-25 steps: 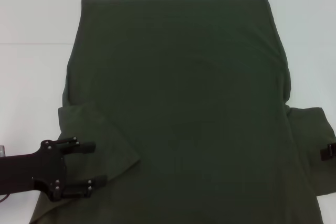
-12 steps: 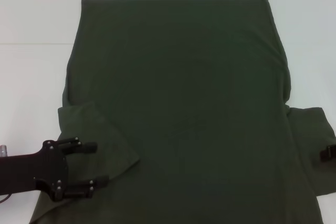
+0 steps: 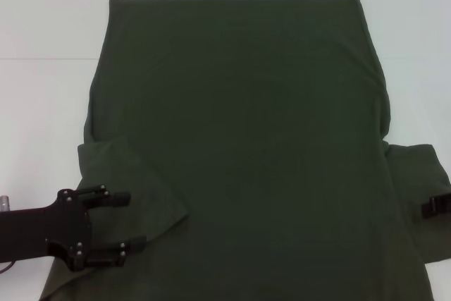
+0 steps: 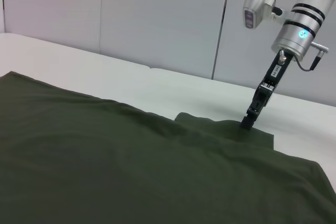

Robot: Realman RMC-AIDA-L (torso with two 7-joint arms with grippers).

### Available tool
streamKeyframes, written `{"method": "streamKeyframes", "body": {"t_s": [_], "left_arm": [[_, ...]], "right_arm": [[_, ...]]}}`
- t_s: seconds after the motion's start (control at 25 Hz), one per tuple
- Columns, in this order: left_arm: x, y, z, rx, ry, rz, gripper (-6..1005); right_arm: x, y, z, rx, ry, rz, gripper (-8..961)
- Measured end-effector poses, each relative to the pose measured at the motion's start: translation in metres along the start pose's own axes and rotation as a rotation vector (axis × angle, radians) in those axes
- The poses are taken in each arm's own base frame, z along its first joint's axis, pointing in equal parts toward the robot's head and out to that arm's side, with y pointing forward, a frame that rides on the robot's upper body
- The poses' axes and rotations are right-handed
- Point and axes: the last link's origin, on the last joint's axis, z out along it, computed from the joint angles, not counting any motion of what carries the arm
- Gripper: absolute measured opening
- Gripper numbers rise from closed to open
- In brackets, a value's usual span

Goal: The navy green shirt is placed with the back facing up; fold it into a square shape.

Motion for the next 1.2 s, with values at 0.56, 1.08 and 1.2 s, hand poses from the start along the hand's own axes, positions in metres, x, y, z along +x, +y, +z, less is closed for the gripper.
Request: {"method": "streamKeyframes", "body": {"t_s": [0.56, 1.08, 1.2], "left_arm": [[-0.001, 0.0, -0.001, 0.001, -0.001, -0.004, 814], [-0.001, 0.0, -0.001, 0.001, -0.001, -0.006, 814], [0.0, 0.0, -0.001, 0.001, -0.001, -0.006, 814]], "right_arm": [[-0.001, 0.006, 0.005, -0.008, 0.009, -0.015, 942], [-0.003, 0.008, 0.005, -0.011, 0.006, -0.03, 940], [-0.003, 0.011, 0.008, -0.007, 0.01, -0.063, 904]]}}
